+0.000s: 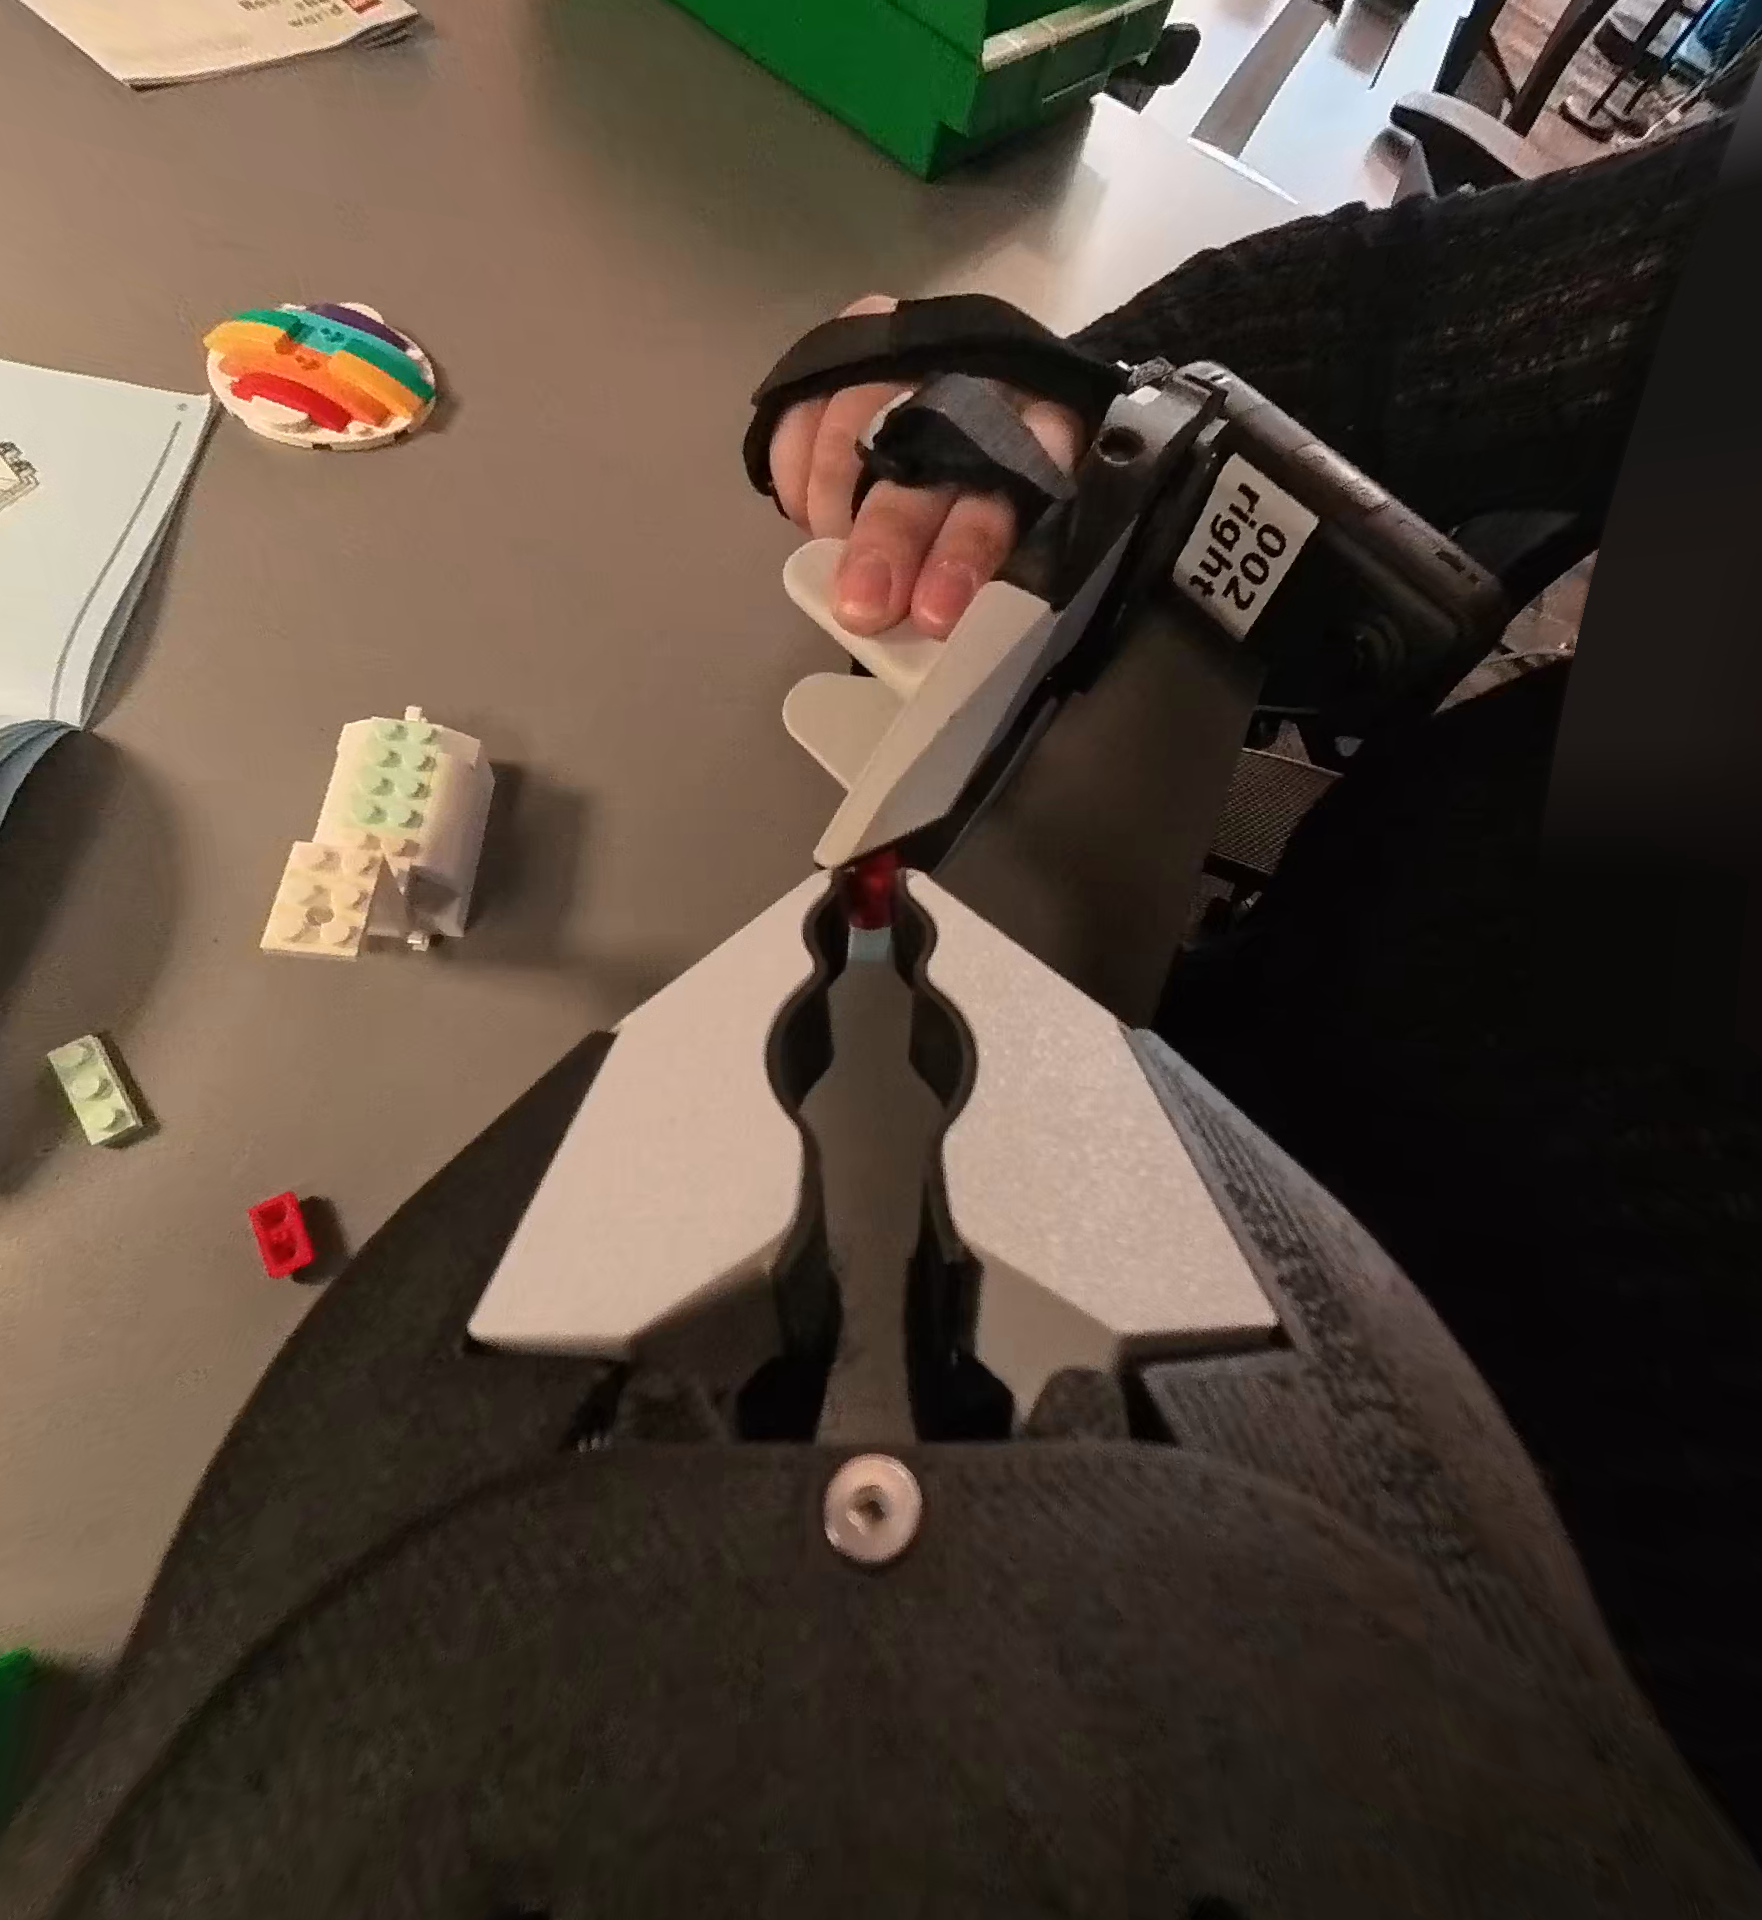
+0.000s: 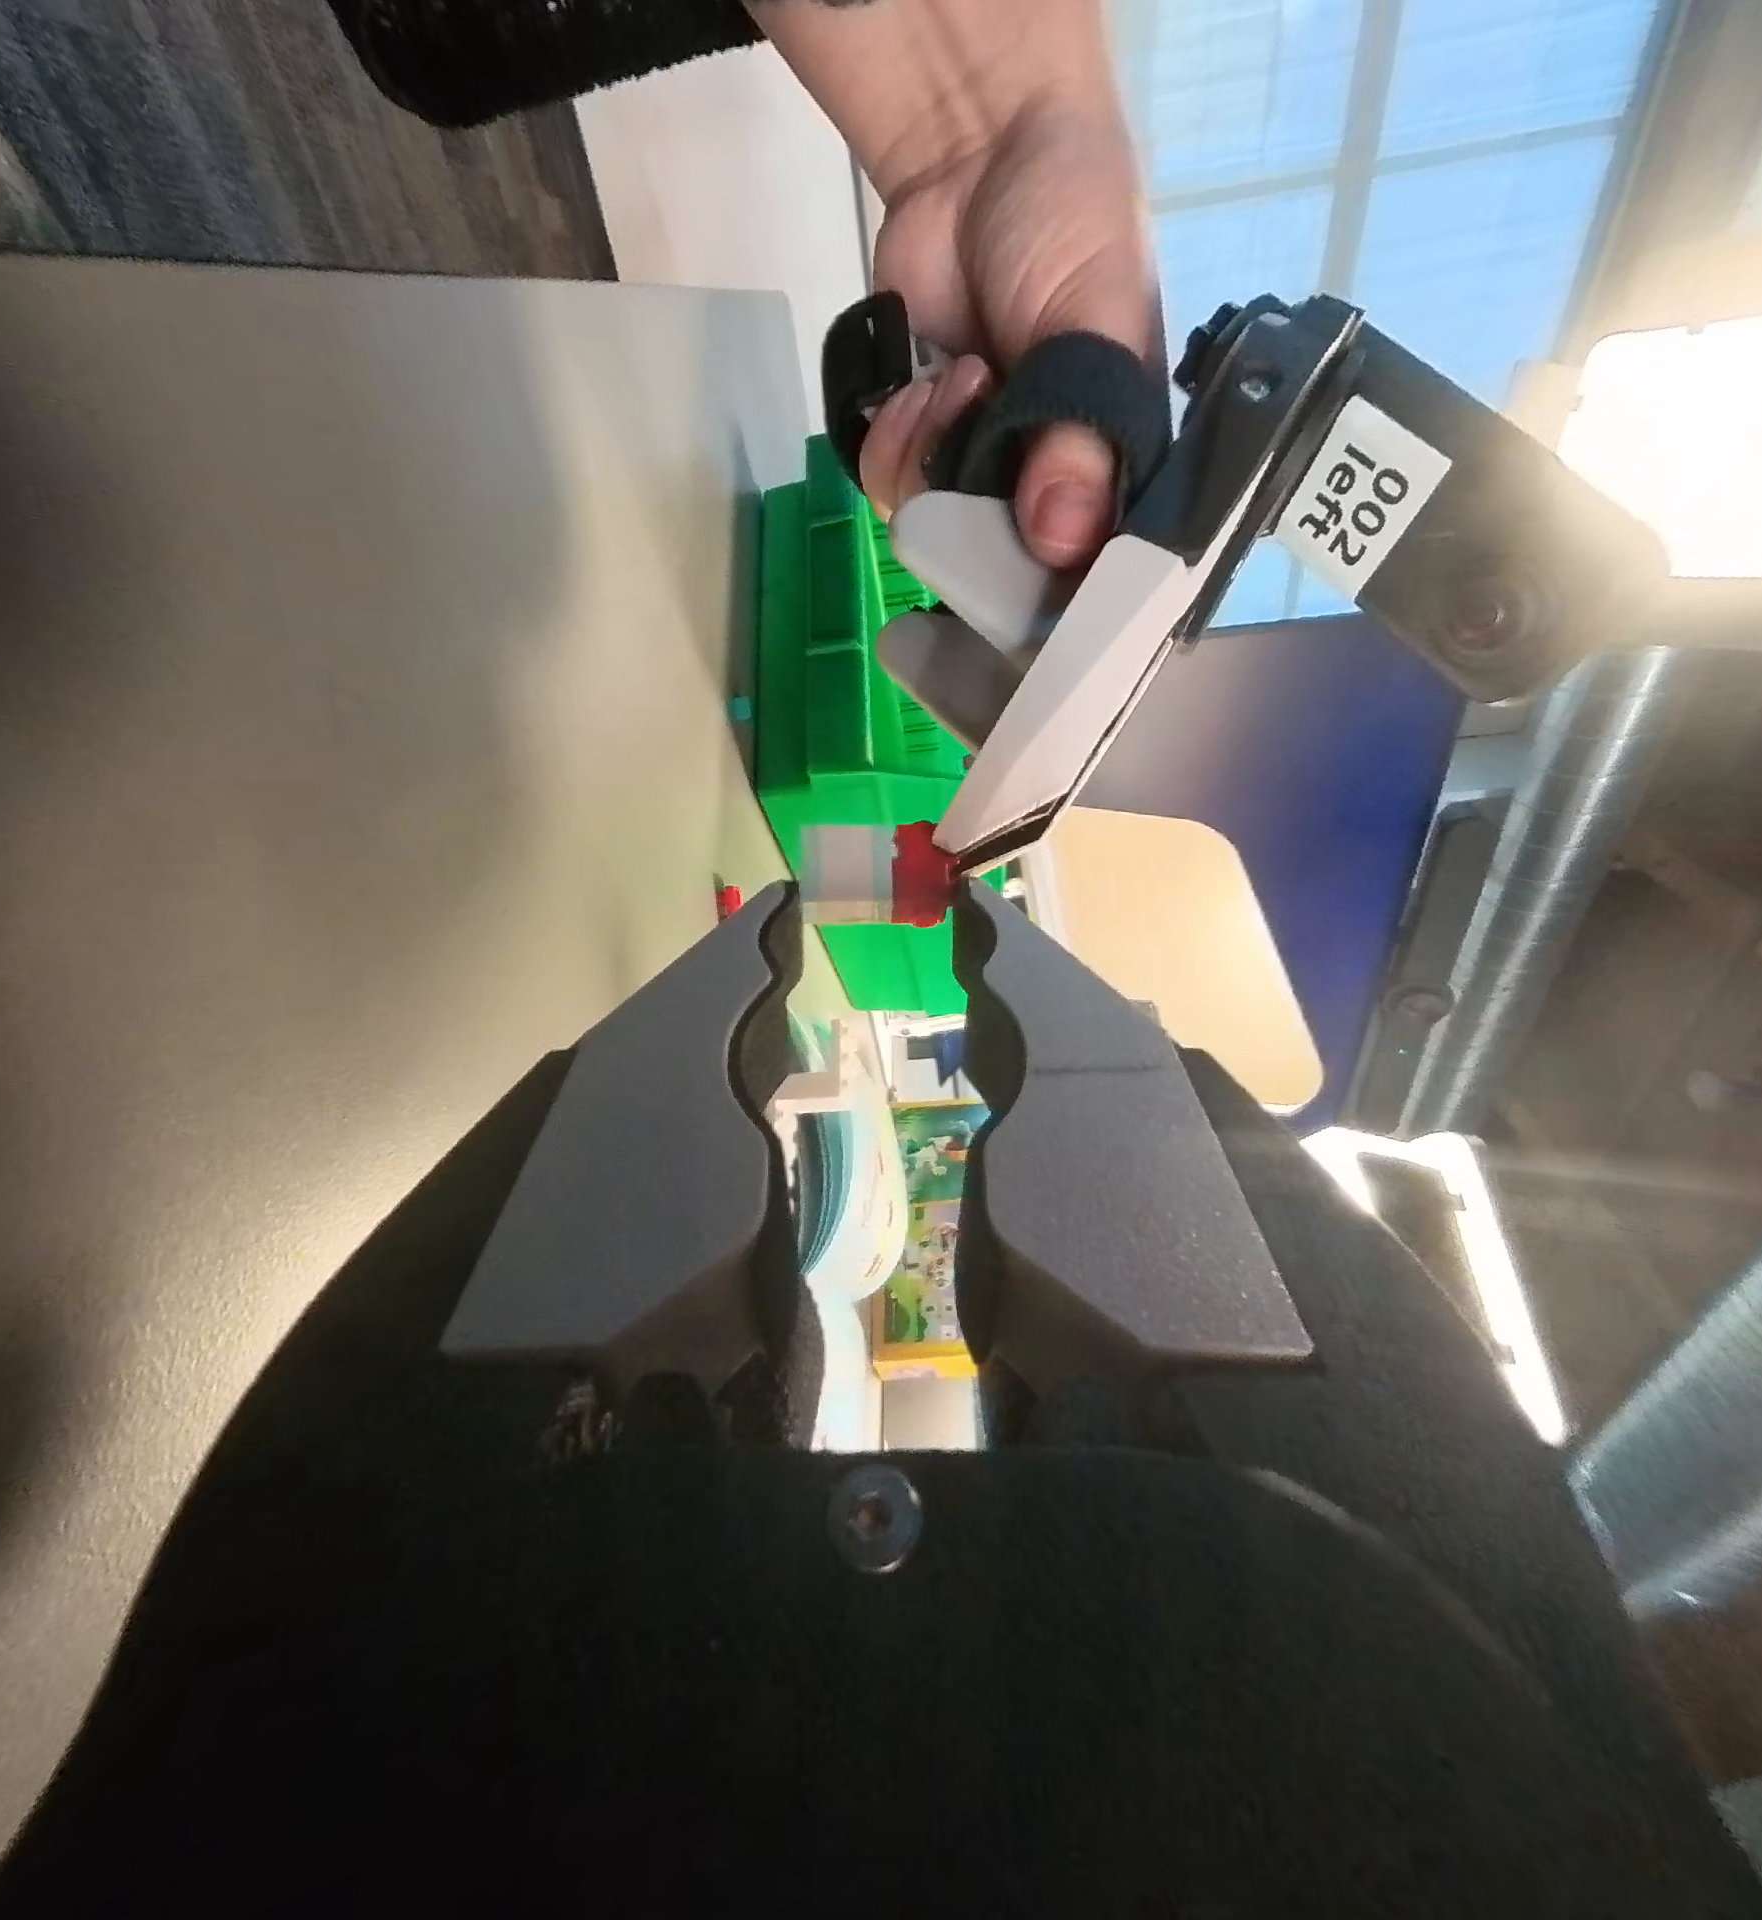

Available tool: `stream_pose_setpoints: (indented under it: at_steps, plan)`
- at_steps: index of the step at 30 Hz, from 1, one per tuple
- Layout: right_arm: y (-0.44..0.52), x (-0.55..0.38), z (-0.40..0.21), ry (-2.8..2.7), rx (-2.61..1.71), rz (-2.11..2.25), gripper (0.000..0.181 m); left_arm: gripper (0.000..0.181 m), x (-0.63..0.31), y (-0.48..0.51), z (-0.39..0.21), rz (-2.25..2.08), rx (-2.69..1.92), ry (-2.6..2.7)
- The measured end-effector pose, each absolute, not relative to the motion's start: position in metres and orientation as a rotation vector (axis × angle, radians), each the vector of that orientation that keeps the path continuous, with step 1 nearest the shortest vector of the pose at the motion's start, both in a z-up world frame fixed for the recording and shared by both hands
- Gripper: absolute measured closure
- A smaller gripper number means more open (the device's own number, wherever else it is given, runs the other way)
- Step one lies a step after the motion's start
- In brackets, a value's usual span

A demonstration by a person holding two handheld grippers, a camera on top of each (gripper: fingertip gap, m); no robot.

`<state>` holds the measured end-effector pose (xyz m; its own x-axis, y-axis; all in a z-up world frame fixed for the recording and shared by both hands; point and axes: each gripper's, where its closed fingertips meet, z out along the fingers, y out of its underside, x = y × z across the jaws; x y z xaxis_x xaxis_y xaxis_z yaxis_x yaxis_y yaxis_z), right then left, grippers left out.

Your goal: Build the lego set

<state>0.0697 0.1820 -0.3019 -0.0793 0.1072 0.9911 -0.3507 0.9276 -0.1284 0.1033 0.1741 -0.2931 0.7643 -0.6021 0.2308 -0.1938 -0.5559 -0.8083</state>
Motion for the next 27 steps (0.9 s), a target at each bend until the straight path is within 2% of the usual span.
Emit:
stream_pose_setpoints:
  at_steps: [22, 27]
  plan:
    - [0.185, 0.071, -0.299, -1.608, 0.124, 0.434, 0.153, 0.174, 0.102, 0.179, -0.288, -0.511, -2.099, 0.594]
    - [0.183, 0.071, -0.296, -1.605, 0.089, 0.470, 0.153, 0.166, 0.103, 0.179, -0.285, -0.517, -2.061, 0.592]
